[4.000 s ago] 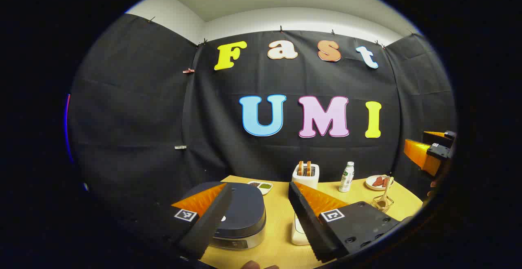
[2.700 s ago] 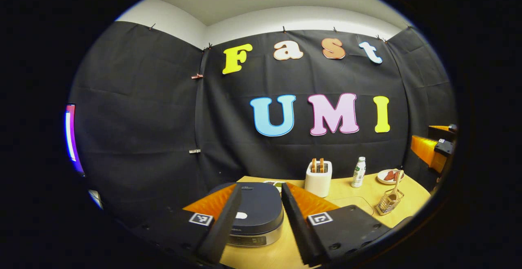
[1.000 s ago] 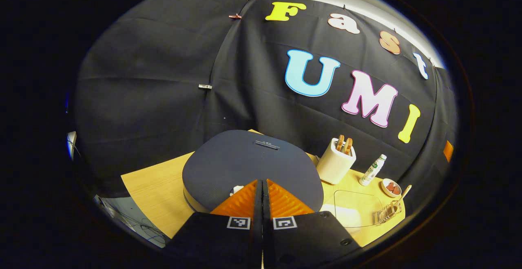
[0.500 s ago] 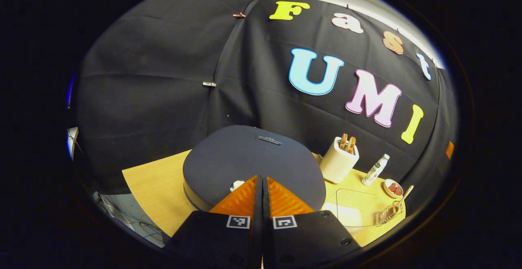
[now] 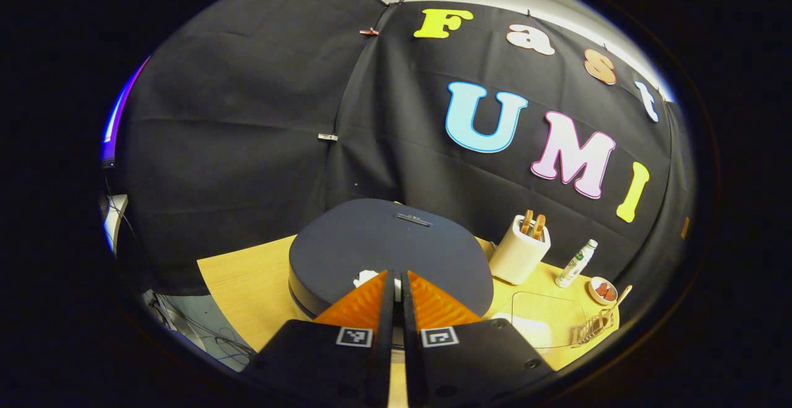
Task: Close the left gripper, press the button to open the rice cooker; take a wooden spoon from the chopstick holder with the right hand, scoop a spoonful of rice and pour it into the rice cooker, then put the wooden spoon back into the chopstick holder.
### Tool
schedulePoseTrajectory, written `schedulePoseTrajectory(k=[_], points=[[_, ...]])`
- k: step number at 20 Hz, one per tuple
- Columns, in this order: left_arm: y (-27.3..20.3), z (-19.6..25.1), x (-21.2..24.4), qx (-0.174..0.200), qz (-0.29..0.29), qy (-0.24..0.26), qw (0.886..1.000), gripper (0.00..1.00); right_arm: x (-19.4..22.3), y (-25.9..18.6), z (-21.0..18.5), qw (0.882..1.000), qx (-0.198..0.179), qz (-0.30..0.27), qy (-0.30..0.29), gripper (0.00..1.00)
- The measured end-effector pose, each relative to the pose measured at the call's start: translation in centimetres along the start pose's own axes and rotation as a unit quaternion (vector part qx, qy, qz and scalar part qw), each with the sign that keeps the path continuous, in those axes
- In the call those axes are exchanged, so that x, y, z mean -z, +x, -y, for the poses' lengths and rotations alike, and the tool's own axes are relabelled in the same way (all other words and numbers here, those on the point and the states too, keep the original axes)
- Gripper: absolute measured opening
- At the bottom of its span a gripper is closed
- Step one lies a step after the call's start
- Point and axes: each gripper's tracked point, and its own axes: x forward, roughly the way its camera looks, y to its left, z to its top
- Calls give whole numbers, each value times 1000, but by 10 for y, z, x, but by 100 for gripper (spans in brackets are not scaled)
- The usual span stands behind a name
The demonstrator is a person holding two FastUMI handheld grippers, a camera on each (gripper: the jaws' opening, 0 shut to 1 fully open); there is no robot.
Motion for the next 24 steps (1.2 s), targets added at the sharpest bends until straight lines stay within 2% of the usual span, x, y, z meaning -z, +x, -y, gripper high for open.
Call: schedulePoseTrajectory(k=[1,7,9,12,13,14,16,17,18,19,20,22,24], points=[[-4,-1,-2,-6,5,16,1000,22,0,-1,1,1000,-1,0,3,96],[-29,10,-33,-16,46,75,996,32,4,-5,10,1000,1,-7,9,96],[-37,17,-50,-11,66,74,995,34,3,-7,13,1000,2,-8,12,96],[-42,16,-43,-15,48,58,997,39,7,-9,18,1000,5,-13,16,96],[-43,14,-45,-18,51,54,997,33,9,-8,21,1000,7,-15,18,96],[-44,13,-45,-22,53,53,997,39,11,-8,24,1000,10,-17,18,96],[-45,10,-44,-30,50,56,997,40,15,-8,33,999,18,-23,17,96],[-46,11,-45,-29,49,57,997,45,17,-7,37,999,22,-26,19,96],[-47,12,-46,-30,50,58,997,46,19,-5,41,999,27,-27,23,96],[-48,11,-47,-34,53,61,996,57,22,-3,46,999,30,-31,26,96],[-48,10,-49,-41,56,63,996,73,27,-2,52,998,36,-38,26,96],[-48,7,-52,-54,58,65,995,72,41,2,65,997,46,-56,30,96],[-52,11,-54,-58,61,70,994,77,53,9,80,995,57,-73,44,96]])
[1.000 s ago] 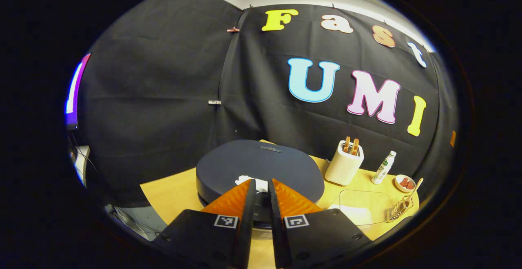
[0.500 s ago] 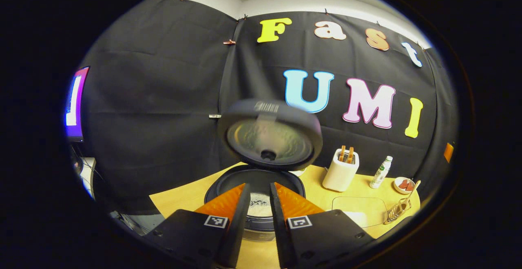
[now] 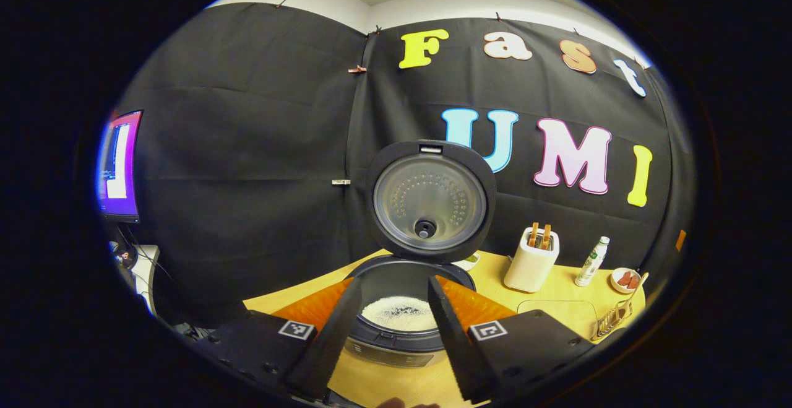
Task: Close the left gripper, press the button to open the rice cooker; take a wooden spoon from the chopstick holder with the right hand, scoop a spoonful of rice and pour it into the rice cooker, then put the wooden spoon back into the chopstick holder.
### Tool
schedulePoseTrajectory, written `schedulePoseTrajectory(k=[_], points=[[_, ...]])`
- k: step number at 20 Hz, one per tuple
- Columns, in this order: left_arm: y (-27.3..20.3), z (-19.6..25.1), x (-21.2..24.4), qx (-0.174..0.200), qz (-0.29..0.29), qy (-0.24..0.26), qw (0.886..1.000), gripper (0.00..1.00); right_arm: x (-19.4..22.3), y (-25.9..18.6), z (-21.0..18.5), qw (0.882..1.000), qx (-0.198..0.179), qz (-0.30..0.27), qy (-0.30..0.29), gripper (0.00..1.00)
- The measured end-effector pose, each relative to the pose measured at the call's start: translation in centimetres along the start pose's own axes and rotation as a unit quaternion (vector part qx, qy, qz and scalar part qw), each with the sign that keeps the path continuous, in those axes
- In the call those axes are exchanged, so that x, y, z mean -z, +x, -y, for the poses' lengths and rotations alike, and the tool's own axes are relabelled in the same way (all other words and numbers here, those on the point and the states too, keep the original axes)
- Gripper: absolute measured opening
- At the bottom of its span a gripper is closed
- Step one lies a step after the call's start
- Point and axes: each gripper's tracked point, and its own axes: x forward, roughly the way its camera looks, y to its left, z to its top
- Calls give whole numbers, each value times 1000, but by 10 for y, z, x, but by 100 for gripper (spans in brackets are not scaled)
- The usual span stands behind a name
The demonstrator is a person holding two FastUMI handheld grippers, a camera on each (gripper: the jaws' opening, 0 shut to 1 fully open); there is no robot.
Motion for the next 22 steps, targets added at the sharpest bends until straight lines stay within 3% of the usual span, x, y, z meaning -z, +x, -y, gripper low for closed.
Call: schedulePoseTrajectory(k=[3,9,14,22], points=[[-7,-1,-9,-13,14,25,1000,88,20,23,28,999,22,-26,18,96],[-26,10,-19,-21,12,38,999,88,68,74,68,994,45,-87,50,95],[-43,16,-29,-26,15,46,998,88,127,113,87,983,48,-159,82,96],[-57,22,-22,-42,-15,62,997,87,177,156,103,972,53,-205,100,94]])
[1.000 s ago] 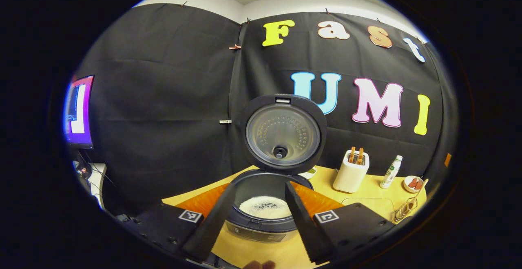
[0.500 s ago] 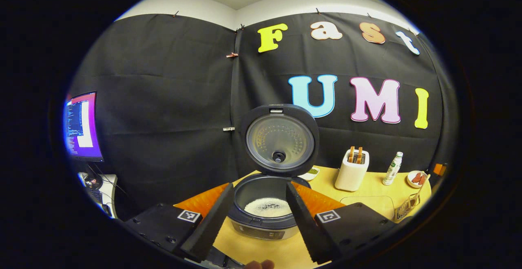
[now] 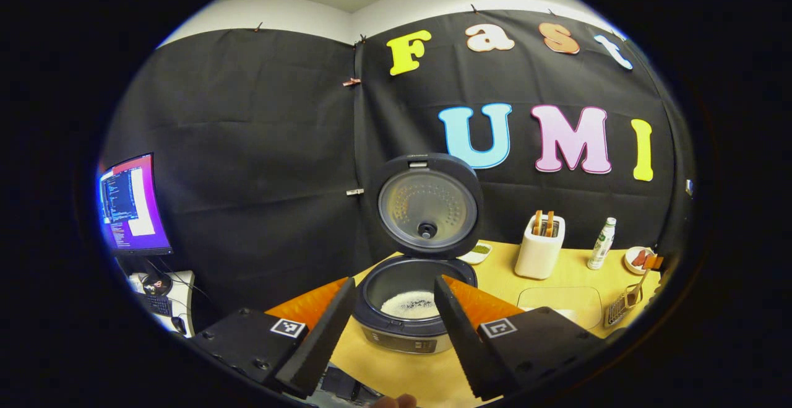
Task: Close the left gripper, press the button to open the rice cooker; take a wooden spoon from the chopstick holder with the right hand, scoop a spoonful of rice and pour it into the rice cooker, then put the wooden spoon back into the chopstick holder.
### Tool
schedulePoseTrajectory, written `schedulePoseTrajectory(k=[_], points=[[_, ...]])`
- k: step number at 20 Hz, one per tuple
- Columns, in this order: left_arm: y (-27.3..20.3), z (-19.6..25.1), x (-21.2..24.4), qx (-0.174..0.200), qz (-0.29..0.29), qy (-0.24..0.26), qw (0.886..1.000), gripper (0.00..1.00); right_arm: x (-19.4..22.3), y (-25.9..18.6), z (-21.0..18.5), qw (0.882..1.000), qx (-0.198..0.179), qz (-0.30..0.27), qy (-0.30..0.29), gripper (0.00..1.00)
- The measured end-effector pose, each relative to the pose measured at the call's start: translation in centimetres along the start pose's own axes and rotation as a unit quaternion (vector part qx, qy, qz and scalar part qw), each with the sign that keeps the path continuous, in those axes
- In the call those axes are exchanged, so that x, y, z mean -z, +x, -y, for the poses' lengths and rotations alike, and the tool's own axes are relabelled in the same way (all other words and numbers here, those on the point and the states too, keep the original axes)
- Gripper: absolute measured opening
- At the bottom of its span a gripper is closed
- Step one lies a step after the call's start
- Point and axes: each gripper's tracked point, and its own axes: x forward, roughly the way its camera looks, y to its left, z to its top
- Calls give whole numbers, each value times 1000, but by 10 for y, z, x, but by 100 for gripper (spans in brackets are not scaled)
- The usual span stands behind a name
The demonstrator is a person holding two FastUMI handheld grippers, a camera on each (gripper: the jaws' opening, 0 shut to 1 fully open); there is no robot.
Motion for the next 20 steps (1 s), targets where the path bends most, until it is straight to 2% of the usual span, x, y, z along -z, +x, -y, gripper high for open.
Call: schedulePoseTrajectory(k=[2,6,9,10,11,12,13,16,17,20], points=[[-3,1,-3,0,2,3,1000,86,3,10,4,1000,6,-7,-1,94],[-7,6,-4,1,3,19,1000,86,10,22,3,1000,5,-19,-4,86],[-13,11,-11,7,16,43,999,85,13,29,3,1000,11,-26,1,38],[-13,13,-12,10,19,47,999,85,13,23,1,1000,12,-28,4,29],[-13,15,-13,13,19,48,999,86,14,24,0,999,8,-31,6,33],[-14,16,-12,15,18,49,999,88,12,21,-4,1000,3,-29,9,33],[-14,18,-12,18,17,48,999,88,10,20,-6,1000,-3,-27,10,28],[-15,14,-13,19,20,46,999,88,8,11,-20,999,-24,-27,6,24],[-14,12,-13,19,18,43,999,88,8,10,-22,999,-26,-26,1,20],[-13,10,-11,20,15,39,999,88,2,-3,-28,999,-28,-15,-1,16]])
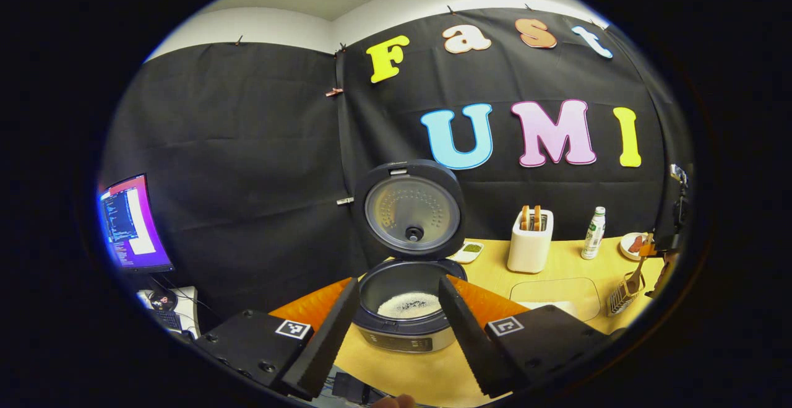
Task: Close the left gripper, press the button to open the rice cooker; take a wooden spoon from the chopstick holder with the right hand, scoop a spoonful of rice and pour it into the rice cooker, then put the wooden spoon back into the chopstick holder.
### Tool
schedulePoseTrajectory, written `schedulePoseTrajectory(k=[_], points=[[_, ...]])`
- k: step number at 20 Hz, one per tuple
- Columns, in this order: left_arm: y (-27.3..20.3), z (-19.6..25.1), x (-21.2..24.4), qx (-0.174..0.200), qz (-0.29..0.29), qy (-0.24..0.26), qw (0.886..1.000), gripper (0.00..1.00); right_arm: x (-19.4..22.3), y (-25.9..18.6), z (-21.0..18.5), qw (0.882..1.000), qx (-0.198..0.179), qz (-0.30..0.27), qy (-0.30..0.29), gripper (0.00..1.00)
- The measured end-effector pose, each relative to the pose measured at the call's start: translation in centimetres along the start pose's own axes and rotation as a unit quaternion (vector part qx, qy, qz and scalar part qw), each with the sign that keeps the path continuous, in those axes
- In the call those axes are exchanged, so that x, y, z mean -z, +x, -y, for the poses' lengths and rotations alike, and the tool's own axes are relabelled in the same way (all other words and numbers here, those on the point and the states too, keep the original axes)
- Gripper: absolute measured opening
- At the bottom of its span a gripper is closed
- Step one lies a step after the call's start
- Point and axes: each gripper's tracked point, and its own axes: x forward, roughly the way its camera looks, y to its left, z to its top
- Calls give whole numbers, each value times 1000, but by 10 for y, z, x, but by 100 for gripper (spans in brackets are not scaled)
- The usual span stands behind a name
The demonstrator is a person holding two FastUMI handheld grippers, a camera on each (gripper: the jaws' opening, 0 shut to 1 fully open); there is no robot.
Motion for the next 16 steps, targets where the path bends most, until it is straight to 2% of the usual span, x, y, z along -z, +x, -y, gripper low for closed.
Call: schedulePoseTrajectory(k=[3,6,7,8,12,16], points=[[-1,-1,-2,5,-1,3,1000,88,-7,-18,-2,1000,5,12,2,16],[-4,2,-15,23,19,2,1000,88,-27,-38,-2,999,16,49,0,16],[-4,4,-16,29,23,2,999,88,-32,-48,-4,998,20,63,-6,10],[-2,5,-14,34,20,2,999,88,-39,-50,-7,997,23,71,-12,12],[-1,1,-16,48,24,-5,999,88,-67,-78,-27,991,27,123,-41,12],[1,-11,-16,54,30,-16,998,88,-87,-101,-53,987,18,154,-43,12]])
